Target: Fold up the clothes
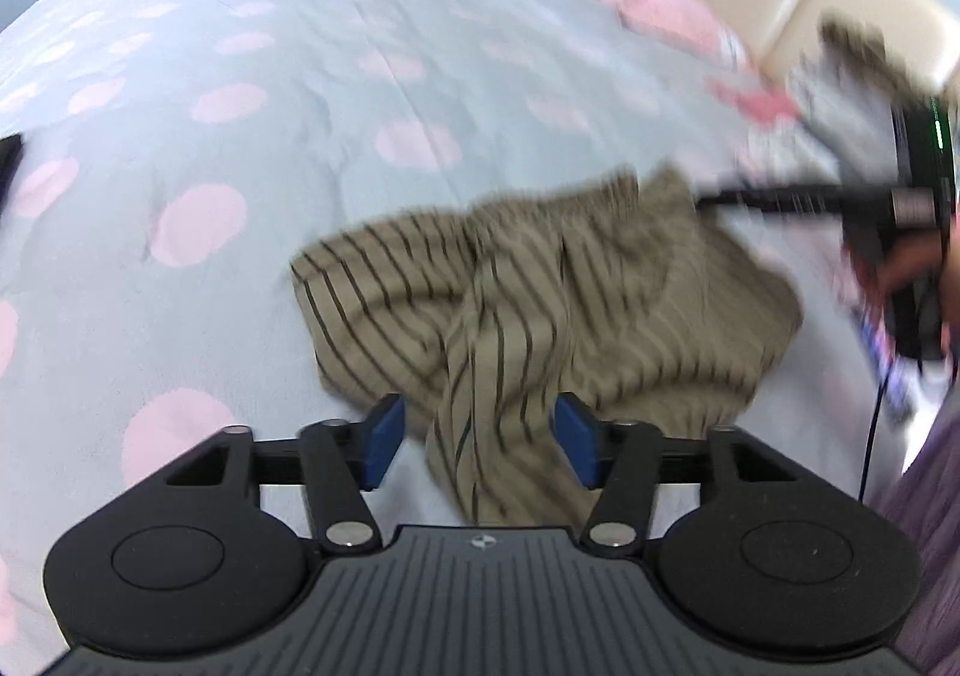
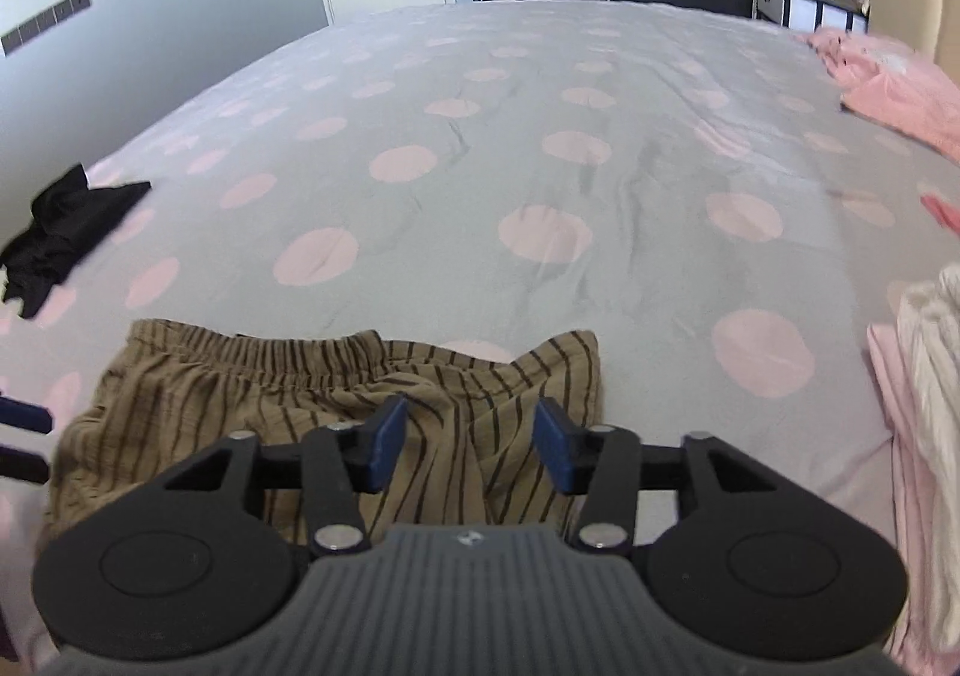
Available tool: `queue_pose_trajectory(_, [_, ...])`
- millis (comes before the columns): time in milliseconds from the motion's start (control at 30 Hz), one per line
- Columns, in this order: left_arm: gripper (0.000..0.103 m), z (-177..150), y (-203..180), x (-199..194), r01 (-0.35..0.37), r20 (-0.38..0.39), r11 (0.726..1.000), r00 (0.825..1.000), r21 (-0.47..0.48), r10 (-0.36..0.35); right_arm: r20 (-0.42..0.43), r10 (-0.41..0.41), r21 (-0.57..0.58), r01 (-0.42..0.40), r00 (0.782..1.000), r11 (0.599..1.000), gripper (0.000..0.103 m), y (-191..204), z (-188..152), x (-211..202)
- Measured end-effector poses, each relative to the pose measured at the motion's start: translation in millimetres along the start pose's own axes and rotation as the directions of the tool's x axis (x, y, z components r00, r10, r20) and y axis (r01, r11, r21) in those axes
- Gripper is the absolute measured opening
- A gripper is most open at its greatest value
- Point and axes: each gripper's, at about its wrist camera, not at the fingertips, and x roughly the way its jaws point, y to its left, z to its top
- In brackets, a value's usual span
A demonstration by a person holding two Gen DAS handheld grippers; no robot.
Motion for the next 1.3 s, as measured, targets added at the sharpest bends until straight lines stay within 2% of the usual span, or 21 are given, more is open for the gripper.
queue_pose_trajectory(33, [0.056, 2.5, 3.0, 1.4, 0.003, 0.009, 0.999, 1.0, -0.034, -0.003, -0.003, 0.017, 0.021, -0.017, 1.0, 1.0, 0.077, -2.8, -1.7, -2.8])
queue_pose_trajectory(167, [0.059, 10.4, 10.6, 15.2, -0.007, 0.024, 0.988, 1.0, -0.152, 0.011, -0.029, 0.035, 0.074, -0.033, 0.999, 0.997, 0.088, -11.7, -9.7, -3.0])
queue_pose_trajectory(233, [0.059, 12.9, 12.9, 20.8, -0.019, 0.031, 0.982, 0.999, -0.188, 0.025, -0.045, 0.021, 0.092, -0.016, 0.999, 0.996, 0.088, -16.5, -13.9, 2.6])
queue_pose_trajectory(367, [0.059, 16.6, 5.3, 34.8, -0.102, -0.003, 0.984, 0.995, -0.146, 0.103, -0.08, 0.034, 0.159, -0.021, 0.996, 0.987, 0.088, -27.3, -18.6, 18.9])
queue_pose_trajectory(500, [0.059, 10.7, 2.6, 49.0, -0.147, -0.044, 0.981, 0.989, -0.128, 0.142, -0.096, 0.032, 0.172, -0.016, 0.995, 0.985, 0.088, -28.4, -20.2, 32.5])
queue_pose_trajectory(600, [0.065, 5.7, 11.2, 57.7, -0.216, -0.082, 0.96, 0.976, -0.177, 0.204, -0.106, 0.031, 0.153, -0.014, 0.994, 0.988, 0.087, -25.0, -22.3, 39.8])
queue_pose_trajectory(667, [0.066, 3.0, 14.8, 57.7, -0.206, -0.071, 0.957, 0.978, -0.206, 0.195, -0.108, 0.028, 0.131, -0.014, 0.994, 0.991, 0.087, -20.0, -22.9, 44.0])
queue_pose_trajectory(767, [0.069, 3.5, 10.2, 61.7, -0.211, -0.058, 0.962, 0.977, -0.173, 0.204, -0.106, 0.054, 0.098, -0.044, 0.993, 0.994, 0.087, -11.4, -24.1, 47.5])
queue_pose_trajectory(867, [0.068, 3.6, 7.2, 68.4, -0.188, -0.028, 0.97, 0.982, -0.157, 0.186, -0.111, 0.047, 0.052, -0.041, 0.993, 0.998, 0.081, -0.6, -26.3, 50.4])
queue_pose_trajectory(967, [0.056, 6.4, 7.3, 73.3, -0.144, -0.007, 0.975, 0.989, -0.167, 0.145, -0.109, 0.038, 0.044, -0.033, 0.993, 0.998, 0.067, 5.7, -26.4, 50.3])
queue_pose_trajectory(1033, [0.051, 8.2, 5.0, 75.9, -0.143, -0.007, 0.978, 0.99, -0.153, 0.144, -0.107, 0.036, 0.047, -0.031, 0.994, 0.998, 0.053, 9.1, -25.8, 49.4])
queue_pose_trajectory(1067, [0.048, 9.3, 3.2, 77.0, -0.143, -0.007, 0.979, 0.99, -0.143, 0.143, -0.105, 0.026, 0.041, -0.022, 0.994, 0.999, 0.051, 12.3, -26.5, 47.8])
queue_pose_trajectory(1133, [0.041, 10.8, -0.6, 77.9, -0.136, -0.003, 0.983, 0.991, -0.121, 0.136, -0.097, 0.007, 0.026, -0.004, 0.995, 1.0, 0.039, 19.1, -28.5, 43.5])
queue_pose_trajectory(1200, [0.026, 10.9, -3.9, 77.7, -0.11, 0.003, 0.989, 0.994, -0.095, 0.111, -0.08, -0.003, 0.013, 0.004, 0.997, 1.0, 0.027, 26.0, -31.2, 38.2])
queue_pose_trajectory(1233, [0.023, 11.0, -5.7, 77.5, -0.102, 0.005, 0.992, 0.995, -0.081, 0.103, -0.071, -0.007, 0.007, 0.007, 0.997, 1.0, 0.022, 29.7, -32.7, 35.2])
queue_pose_trajectory(1300, [0.014, 10.9, -9.1, 76.3, -0.093, 0.014, 0.994, 0.995, -0.064, 0.094, -0.052, -0.016, -0.009, 0.016, 0.999, 1.0, 0.018, 35.5, -35.3, 26.8])
